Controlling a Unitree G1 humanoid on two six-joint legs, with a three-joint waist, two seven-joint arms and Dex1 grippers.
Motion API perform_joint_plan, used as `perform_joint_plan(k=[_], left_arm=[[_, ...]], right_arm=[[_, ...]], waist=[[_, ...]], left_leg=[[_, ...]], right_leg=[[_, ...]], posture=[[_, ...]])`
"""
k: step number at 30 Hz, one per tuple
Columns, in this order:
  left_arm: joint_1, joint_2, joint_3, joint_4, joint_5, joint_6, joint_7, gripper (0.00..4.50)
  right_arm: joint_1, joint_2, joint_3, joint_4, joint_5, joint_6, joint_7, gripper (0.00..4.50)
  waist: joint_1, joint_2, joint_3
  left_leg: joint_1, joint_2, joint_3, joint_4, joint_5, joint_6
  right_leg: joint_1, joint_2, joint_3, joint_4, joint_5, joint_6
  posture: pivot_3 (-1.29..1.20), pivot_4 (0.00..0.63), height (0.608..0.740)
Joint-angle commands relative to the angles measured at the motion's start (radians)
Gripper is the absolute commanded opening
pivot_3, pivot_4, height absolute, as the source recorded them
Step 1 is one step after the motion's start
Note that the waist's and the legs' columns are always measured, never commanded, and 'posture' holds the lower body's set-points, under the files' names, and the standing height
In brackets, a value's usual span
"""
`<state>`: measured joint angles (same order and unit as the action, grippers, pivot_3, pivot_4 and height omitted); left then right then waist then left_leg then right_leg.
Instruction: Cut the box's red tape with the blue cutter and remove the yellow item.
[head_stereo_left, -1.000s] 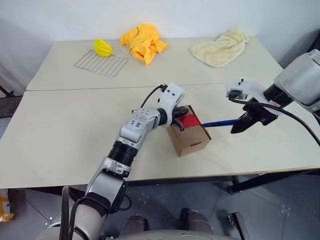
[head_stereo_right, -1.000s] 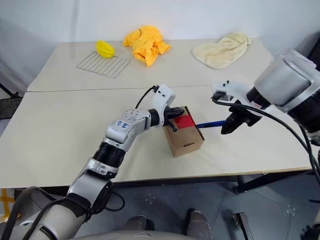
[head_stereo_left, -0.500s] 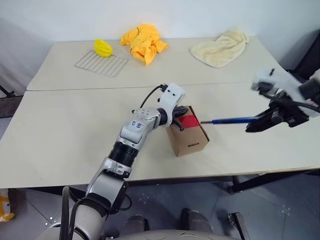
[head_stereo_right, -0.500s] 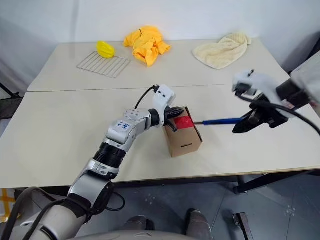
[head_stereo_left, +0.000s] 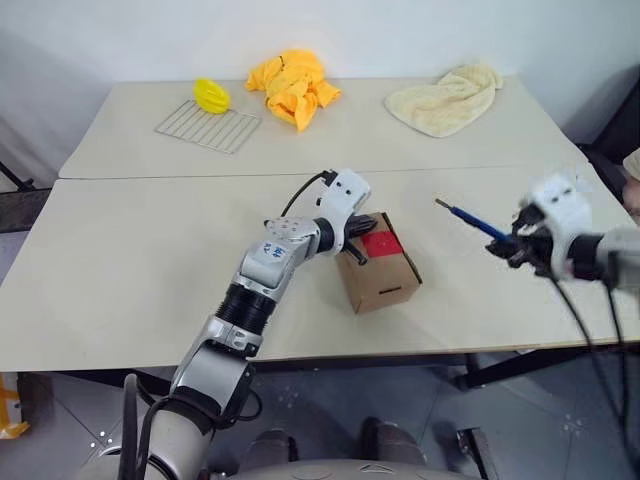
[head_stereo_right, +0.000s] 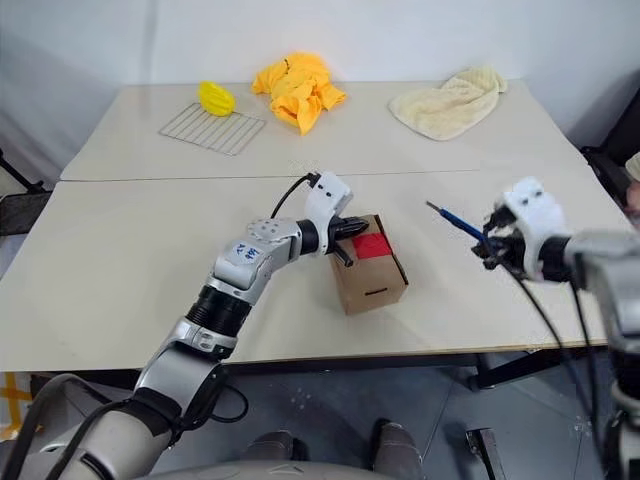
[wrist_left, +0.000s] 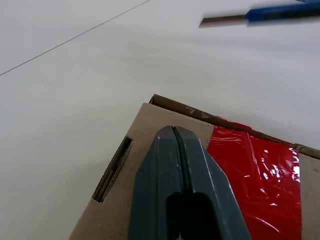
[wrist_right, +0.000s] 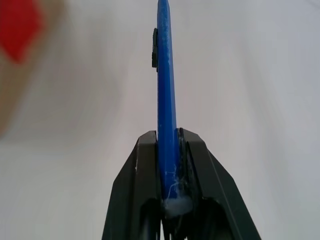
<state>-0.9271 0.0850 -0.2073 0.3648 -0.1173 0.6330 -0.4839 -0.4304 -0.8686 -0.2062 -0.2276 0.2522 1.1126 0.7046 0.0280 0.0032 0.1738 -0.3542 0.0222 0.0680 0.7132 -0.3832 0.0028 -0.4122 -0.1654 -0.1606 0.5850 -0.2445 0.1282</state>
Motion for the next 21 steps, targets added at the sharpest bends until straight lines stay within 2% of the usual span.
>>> perform_joint_plan(k=[1,4,5,7,16,21], left_arm=[[0.019,0.011,-0.015,0.042,0.015,0.036,-0.020,0.01],[0.013,0.029,0.000,0.016,0.002,0.047,-0.044,0.01],[0.010,0.034,0.003,0.008,0.001,0.050,-0.050,0.00],[-0.008,0.048,0.045,-0.025,-0.023,0.081,-0.053,0.00],[-0.034,0.110,0.141,-0.181,-0.098,0.244,-0.048,0.00],[-0.022,0.148,0.194,-0.278,-0.136,0.339,-0.031,0.00]], right_arm=[[0.043,0.053,-0.089,0.054,-0.048,-0.138,-0.120,0.18],[0.127,0.152,-0.088,0.156,-0.075,-0.289,-0.194,0.18],[0.137,0.172,-0.093,0.169,-0.071,-0.304,-0.204,0.89],[0.169,0.180,-0.099,0.152,-0.064,-0.321,-0.198,1.34],[0.189,0.093,-0.136,0.094,-0.034,-0.338,-0.157,4.47],[0.125,0.038,-0.143,0.053,-0.004,-0.338,-0.133,4.49]], waist=[[-0.002,0.001,0.000],[-0.003,0.000,0.000],[-0.004,0.000,0.000],[-0.005,0.002,0.000],[-0.007,0.002,0.000],[-0.003,0.002,0.001]], left_leg=[[0.000,0.000,0.000,0.000,0.000,0.000],[0.002,0.000,0.000,-0.001,0.000,0.000],[0.002,0.000,0.000,-0.001,0.000,0.000],[0.002,0.000,0.000,-0.001,0.000,0.000],[0.001,0.001,0.001,-0.002,0.000,0.000],[0.000,0.000,0.001,-0.002,0.000,0.000]], right_leg=[[0.000,0.000,0.000,0.000,0.000,0.000],[0.001,0.000,0.000,0.000,0.000,0.000],[0.002,0.000,0.000,0.000,0.000,0.000],[0.001,0.000,0.000,0.000,0.000,0.000],[-0.001,0.001,0.001,0.000,0.000,0.000],[-0.001,0.001,0.001,-0.001,0.000,0.000]], posture=[[0.00,0.150,0.740],[0.00,0.150,0.740],[0.00,0.150,0.740],[0.00,0.150,0.740],[0.00,0.150,0.740],[0.00,0.150,0.740]])
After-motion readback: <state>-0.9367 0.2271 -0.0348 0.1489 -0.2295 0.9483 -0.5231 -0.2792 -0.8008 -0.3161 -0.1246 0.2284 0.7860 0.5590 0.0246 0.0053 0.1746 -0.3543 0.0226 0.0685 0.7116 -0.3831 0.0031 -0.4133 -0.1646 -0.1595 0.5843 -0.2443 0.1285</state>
